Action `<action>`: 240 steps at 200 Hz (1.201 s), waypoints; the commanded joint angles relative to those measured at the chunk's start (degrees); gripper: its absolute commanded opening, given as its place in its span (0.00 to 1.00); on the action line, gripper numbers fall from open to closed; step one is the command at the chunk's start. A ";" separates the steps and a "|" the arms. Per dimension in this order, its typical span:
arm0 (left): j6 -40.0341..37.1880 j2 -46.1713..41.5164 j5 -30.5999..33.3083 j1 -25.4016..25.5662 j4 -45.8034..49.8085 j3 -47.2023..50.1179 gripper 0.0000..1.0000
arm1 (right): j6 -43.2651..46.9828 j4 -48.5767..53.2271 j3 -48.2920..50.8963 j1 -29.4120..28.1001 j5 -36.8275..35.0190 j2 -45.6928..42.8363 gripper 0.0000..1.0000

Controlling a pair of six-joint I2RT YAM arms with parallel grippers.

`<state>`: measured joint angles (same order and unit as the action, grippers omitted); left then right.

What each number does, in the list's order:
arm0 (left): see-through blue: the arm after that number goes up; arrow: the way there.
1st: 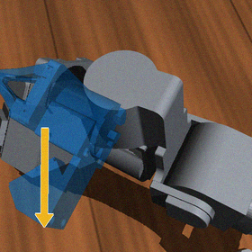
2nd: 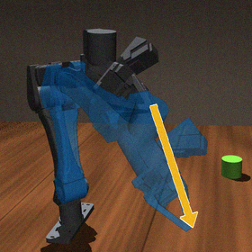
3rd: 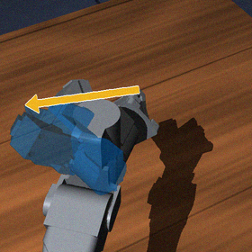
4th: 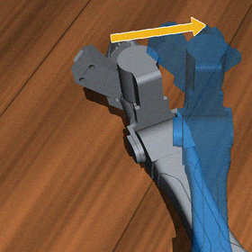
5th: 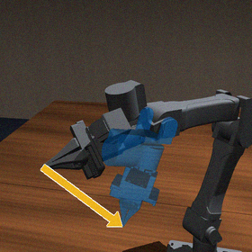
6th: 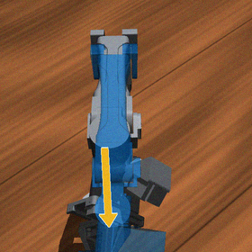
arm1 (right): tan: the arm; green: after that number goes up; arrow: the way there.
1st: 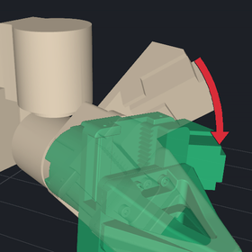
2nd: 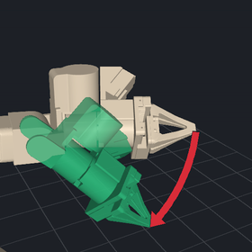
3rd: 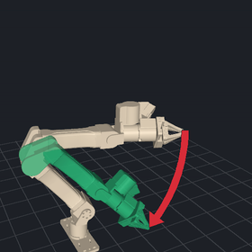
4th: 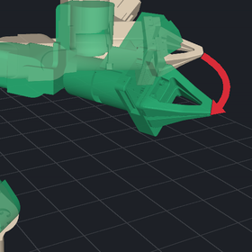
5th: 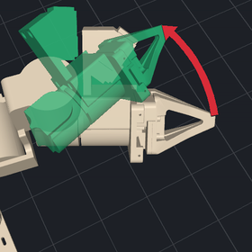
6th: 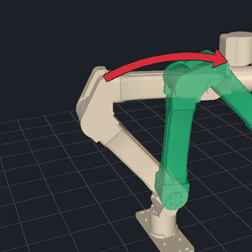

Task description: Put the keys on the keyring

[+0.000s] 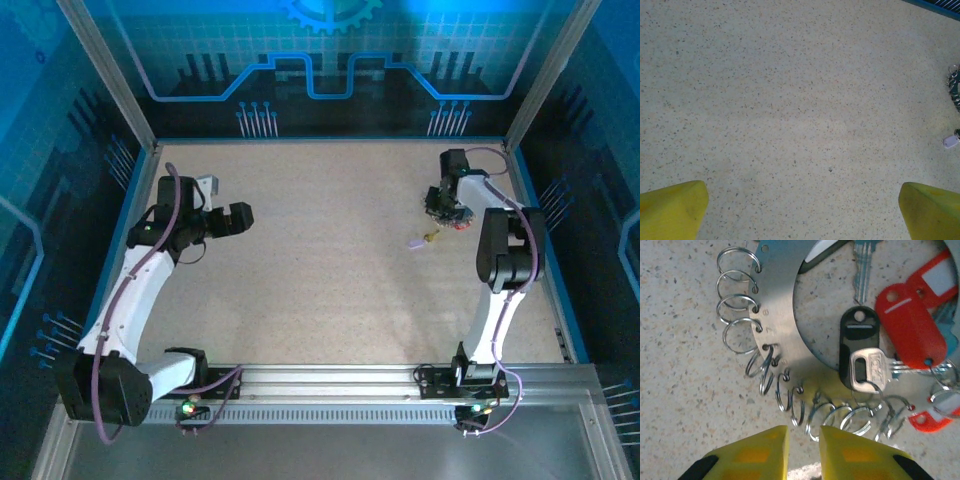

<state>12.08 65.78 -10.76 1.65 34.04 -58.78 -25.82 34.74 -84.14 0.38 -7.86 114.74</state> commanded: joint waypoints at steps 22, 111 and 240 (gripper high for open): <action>0.93 -1.63 1.30 -0.16 0.21 1.11 0.99 | 0.42 4.28 -4.63 -0.21 -1.32 1.97 0.20; 1.34 -1.87 1.90 -0.16 -0.40 1.46 0.99 | 0.35 5.20 -4.98 0.10 -1.10 4.06 0.19; 1.38 -2.49 2.67 -0.16 -0.51 1.74 0.99 | 1.56 5.17 -4.06 -0.42 -2.00 3.44 0.00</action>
<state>13.56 64.77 -9.23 1.65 34.04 -57.95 -25.21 39.00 -88.62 0.80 -8.88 119.17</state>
